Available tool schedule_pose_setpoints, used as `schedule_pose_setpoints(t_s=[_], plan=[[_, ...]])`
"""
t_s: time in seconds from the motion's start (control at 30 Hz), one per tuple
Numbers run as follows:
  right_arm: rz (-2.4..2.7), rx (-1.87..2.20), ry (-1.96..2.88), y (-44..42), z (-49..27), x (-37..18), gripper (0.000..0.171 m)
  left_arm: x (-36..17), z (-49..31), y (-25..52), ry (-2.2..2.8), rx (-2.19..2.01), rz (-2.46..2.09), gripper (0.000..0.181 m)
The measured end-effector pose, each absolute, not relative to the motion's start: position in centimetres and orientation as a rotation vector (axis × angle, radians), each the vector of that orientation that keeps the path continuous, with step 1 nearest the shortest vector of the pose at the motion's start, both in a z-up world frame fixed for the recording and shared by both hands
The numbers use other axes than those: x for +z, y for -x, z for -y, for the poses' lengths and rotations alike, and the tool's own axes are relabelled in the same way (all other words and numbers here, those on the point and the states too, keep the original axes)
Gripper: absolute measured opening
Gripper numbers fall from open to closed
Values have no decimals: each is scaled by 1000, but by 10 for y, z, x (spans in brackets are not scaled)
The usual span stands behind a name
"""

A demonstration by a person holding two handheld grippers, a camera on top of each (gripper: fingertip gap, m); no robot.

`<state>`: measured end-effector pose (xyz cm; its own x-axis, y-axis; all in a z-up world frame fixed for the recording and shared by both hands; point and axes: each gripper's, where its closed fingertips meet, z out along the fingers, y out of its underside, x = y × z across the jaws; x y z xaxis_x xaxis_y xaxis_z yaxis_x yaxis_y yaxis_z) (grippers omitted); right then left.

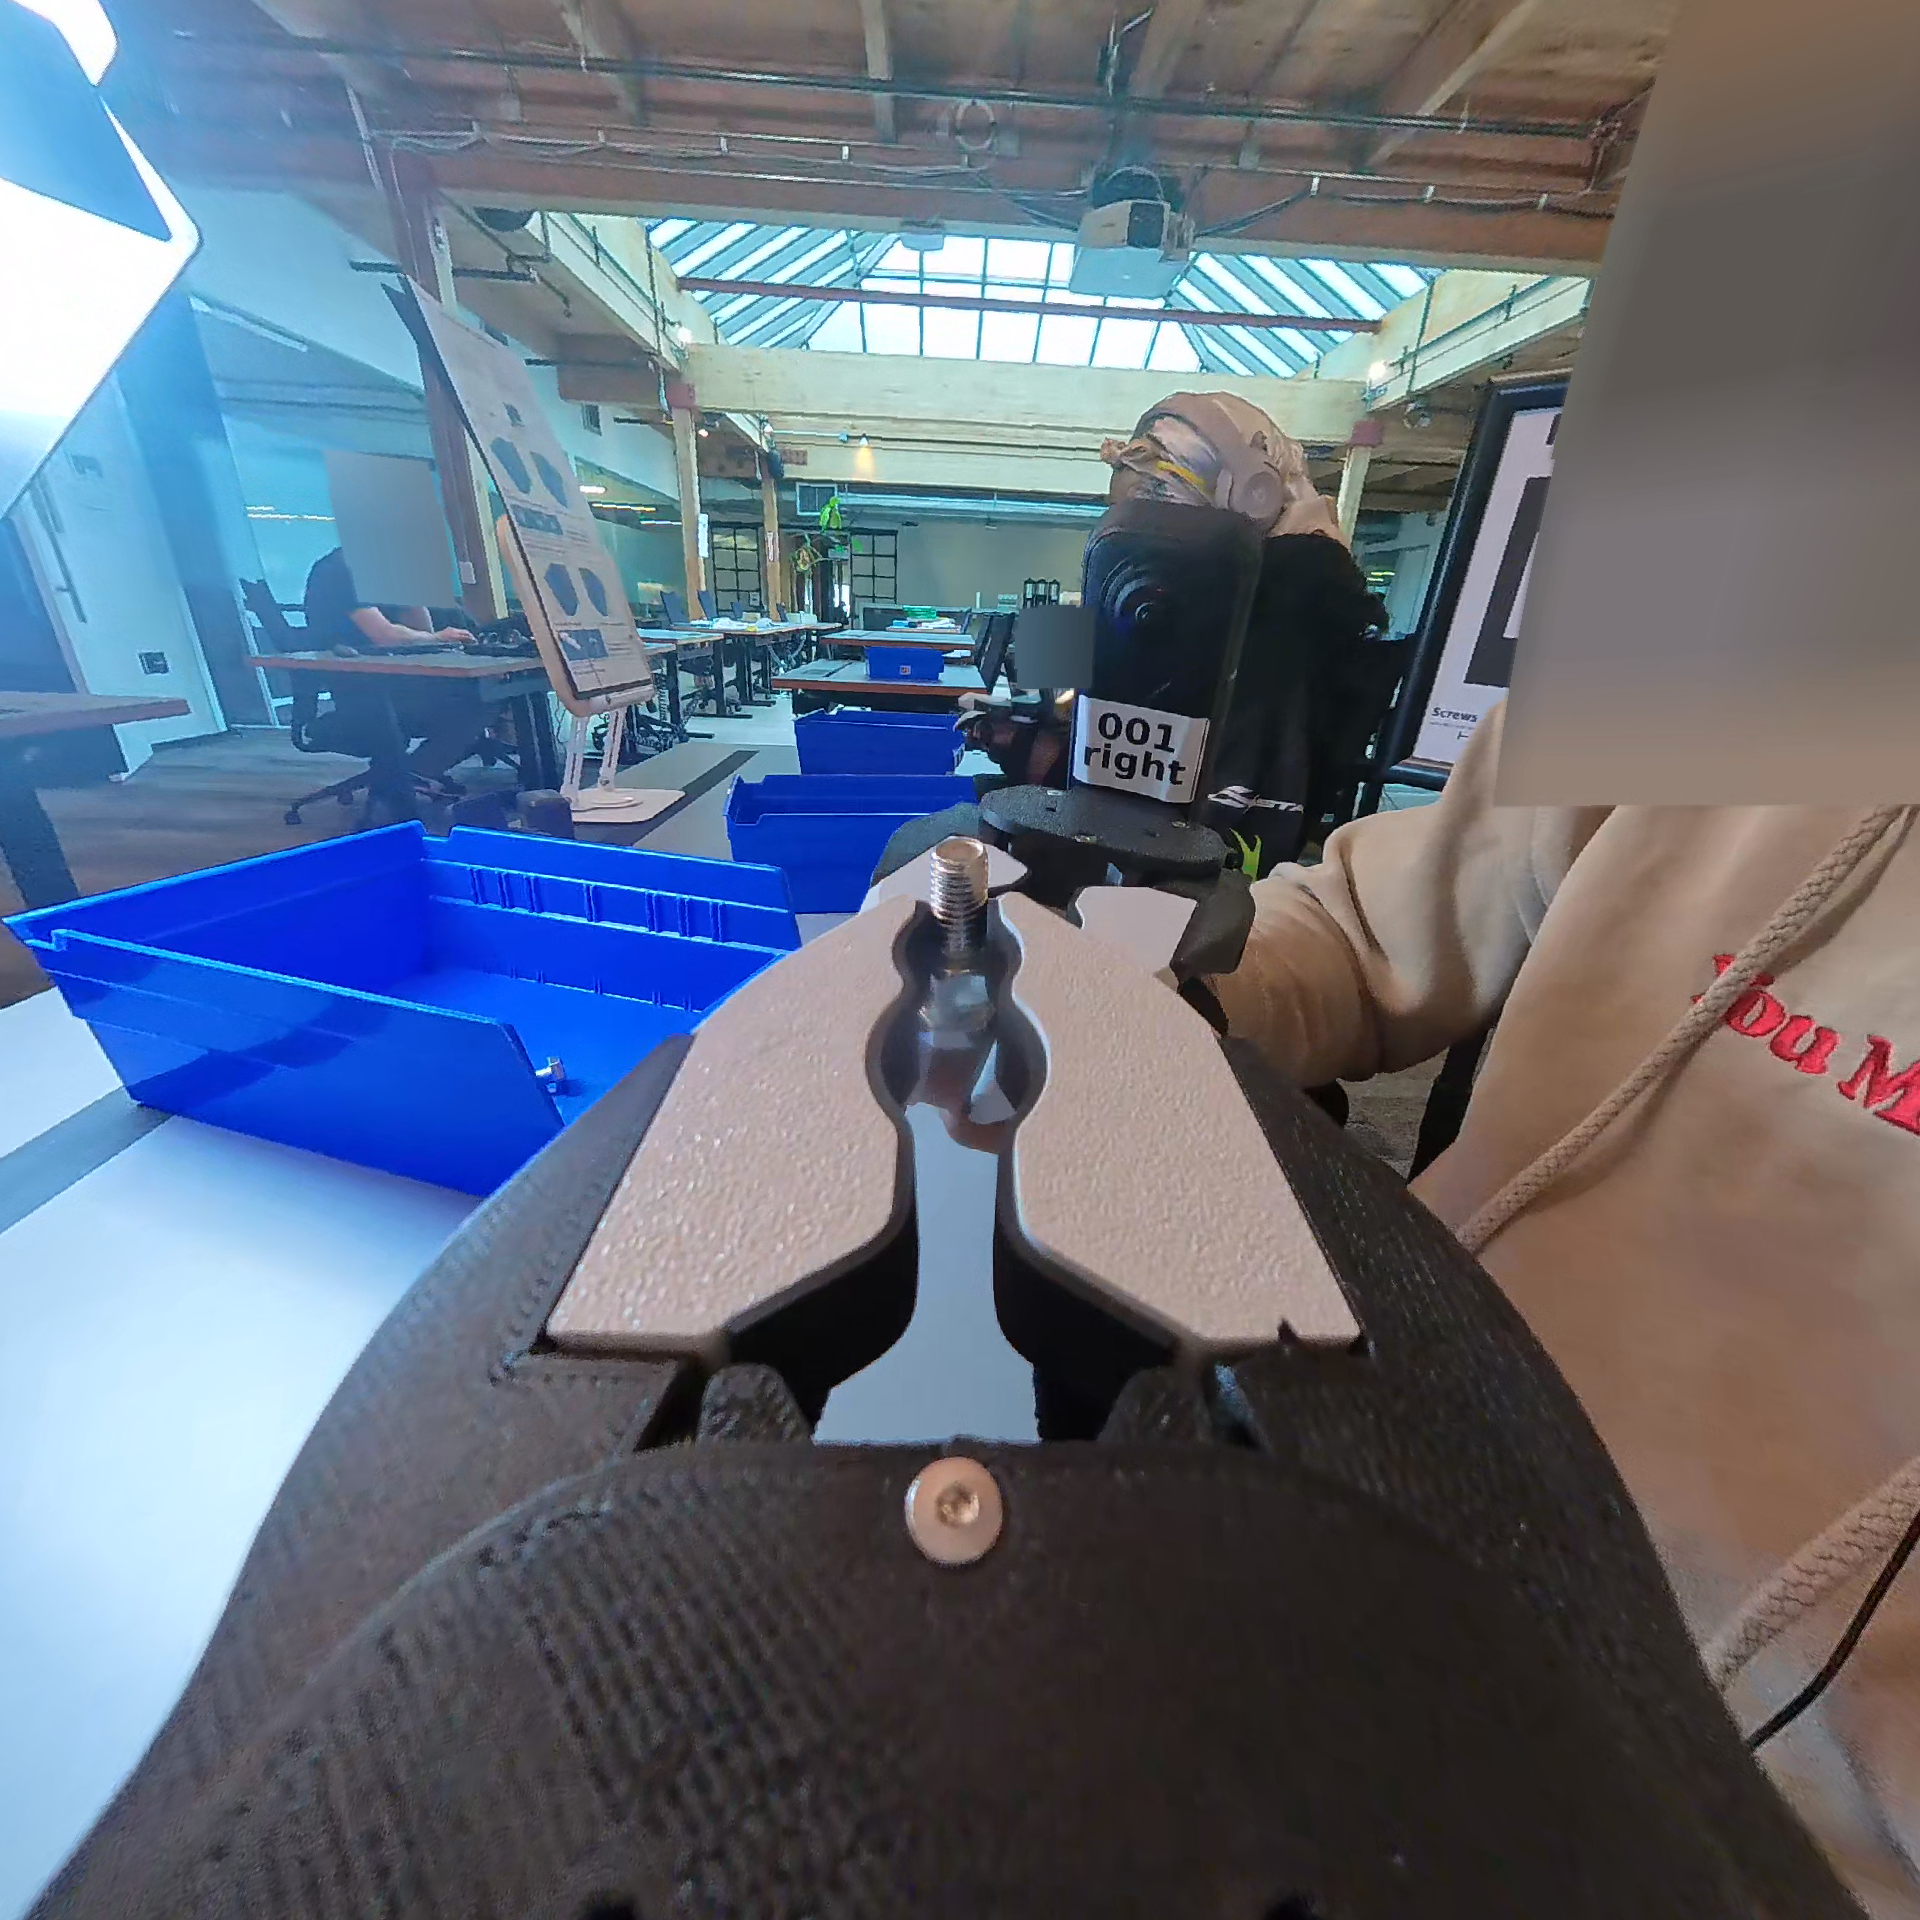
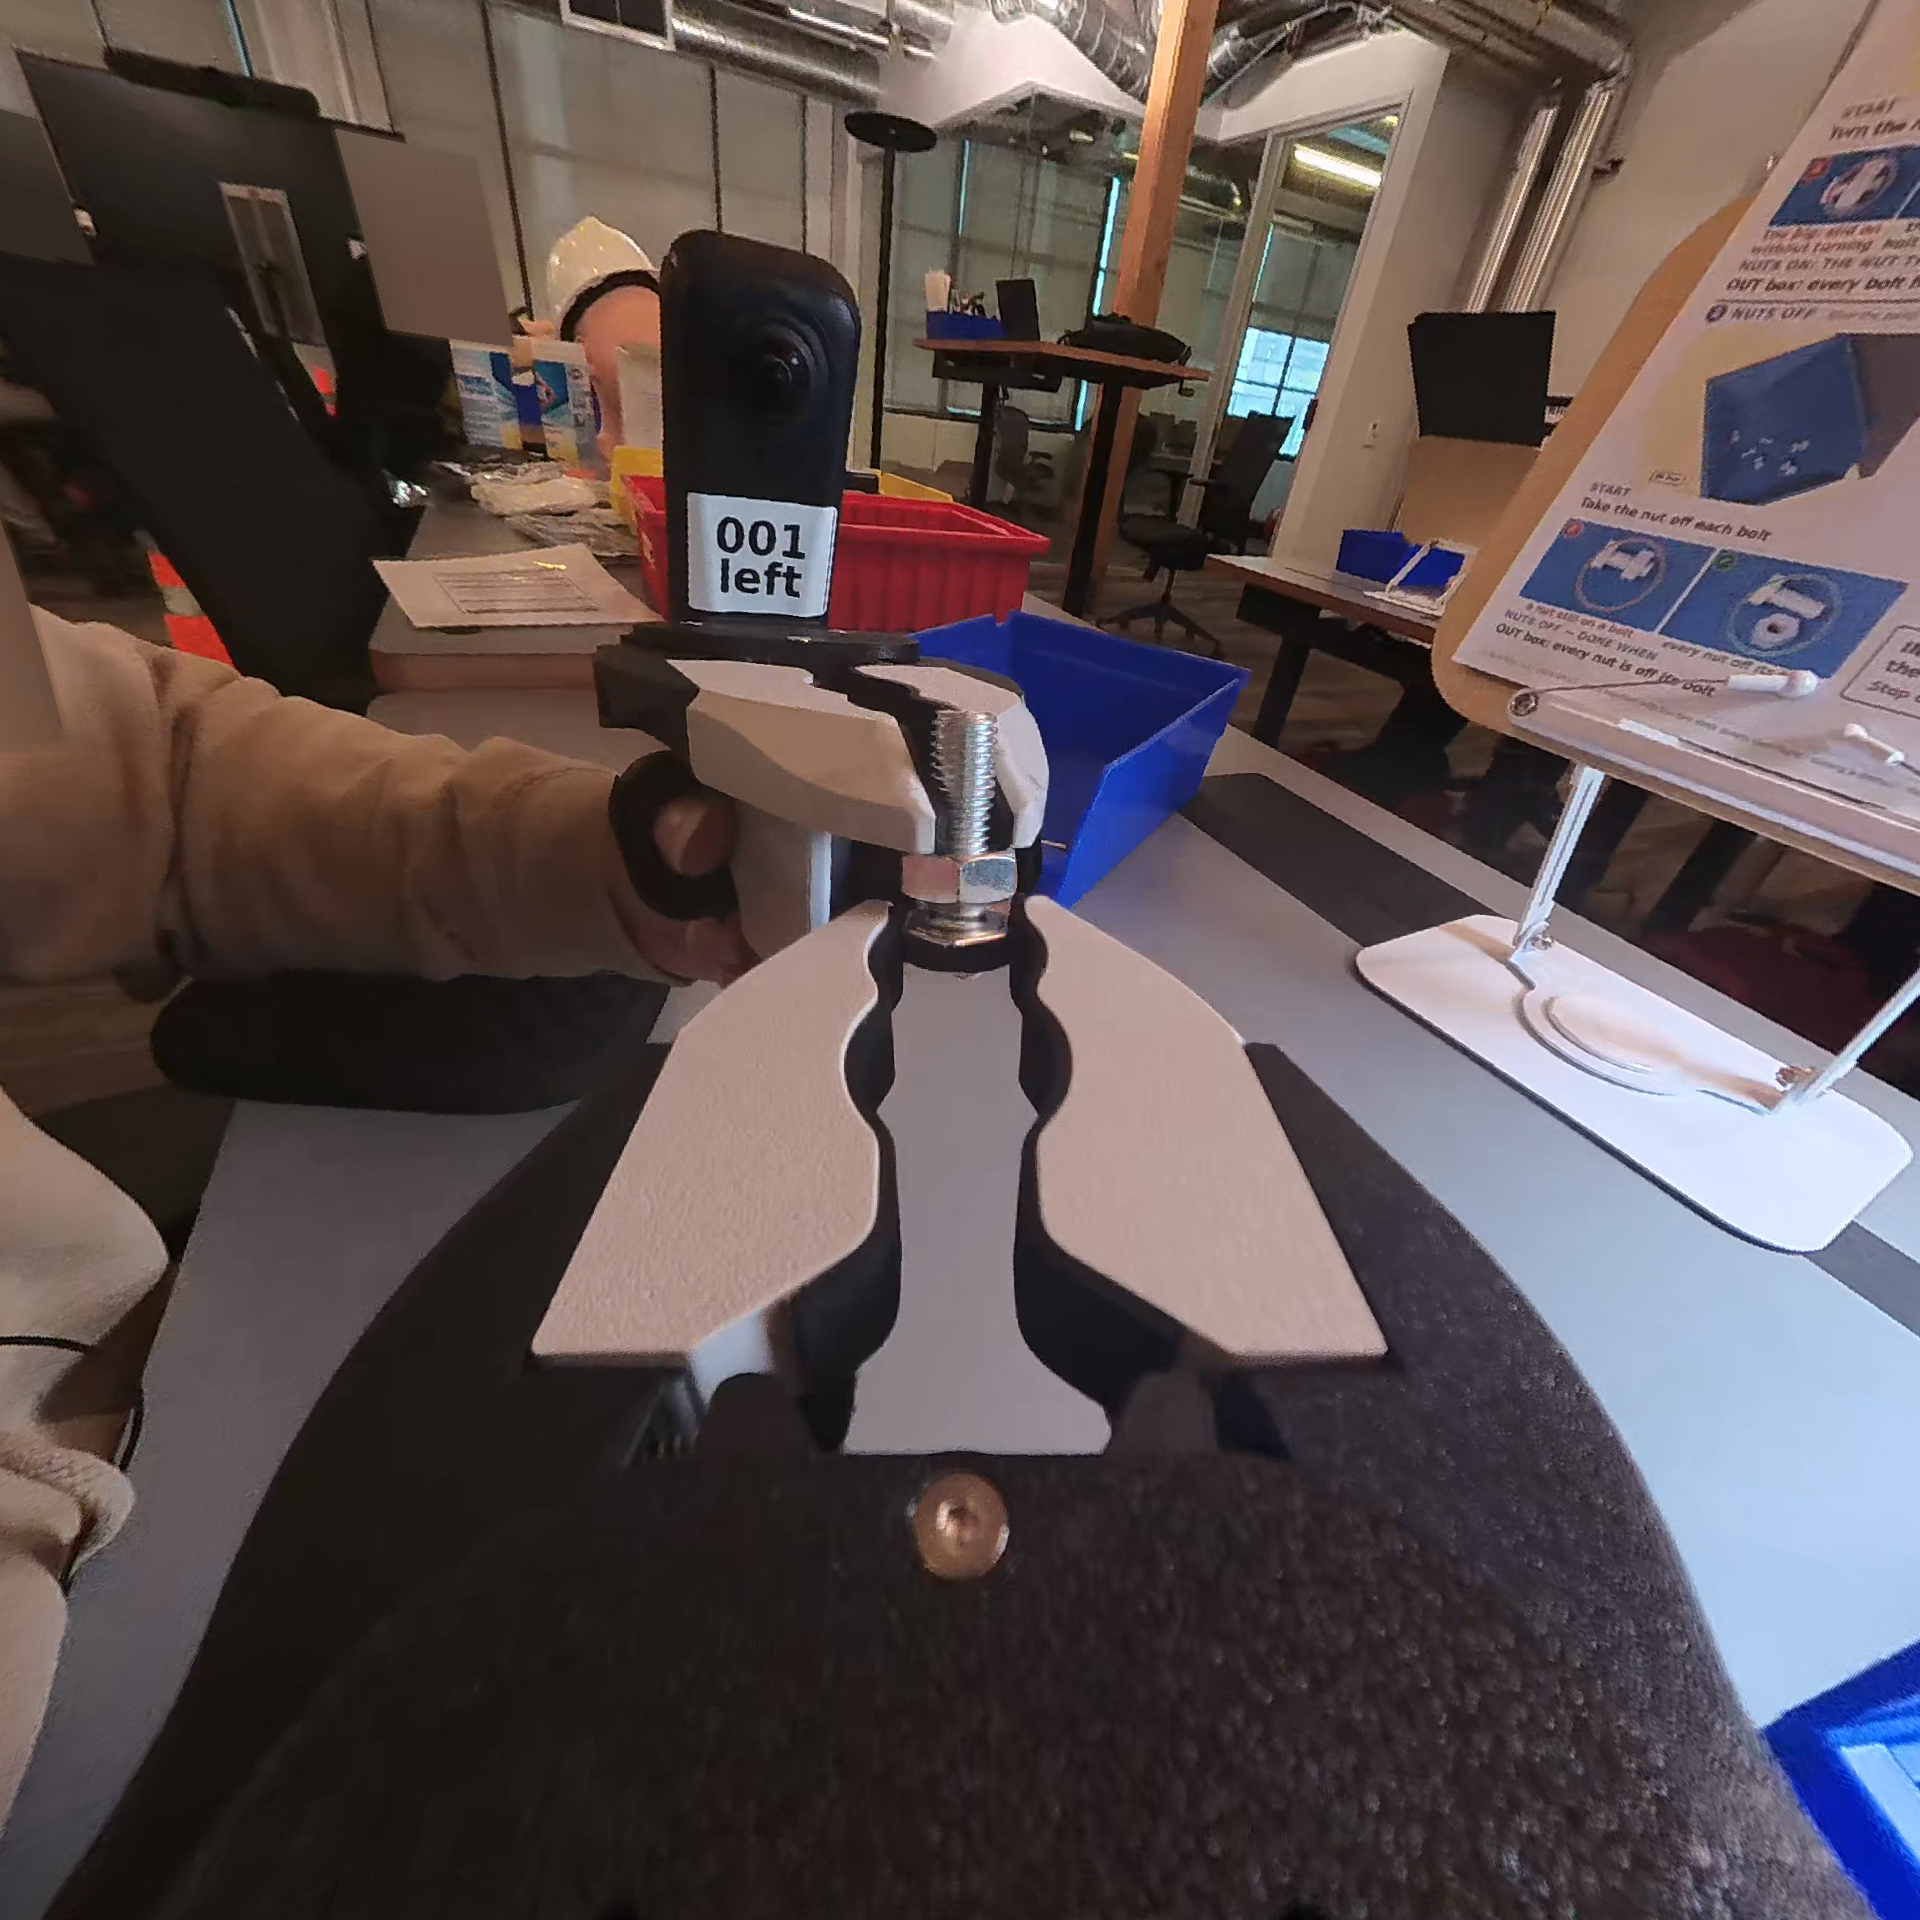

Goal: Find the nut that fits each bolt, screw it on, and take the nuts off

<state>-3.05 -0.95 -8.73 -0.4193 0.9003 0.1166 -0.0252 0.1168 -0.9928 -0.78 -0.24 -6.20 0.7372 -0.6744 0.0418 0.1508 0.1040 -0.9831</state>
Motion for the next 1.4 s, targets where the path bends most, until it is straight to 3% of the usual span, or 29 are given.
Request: schedule_pose_setpoints(t_s=[1.0,1.17,1.4], plan=[[1596,1428,929,36,5,-105,18,-75,-5,9,1391,-586,-473,10],[1575,1585,954,34,3,-108,18,-78,-8,17,1445,-588,-433,33],[1576,1645,1004,38,-1,-117,18,-93,-11,11,1540,-580,-447,30]])
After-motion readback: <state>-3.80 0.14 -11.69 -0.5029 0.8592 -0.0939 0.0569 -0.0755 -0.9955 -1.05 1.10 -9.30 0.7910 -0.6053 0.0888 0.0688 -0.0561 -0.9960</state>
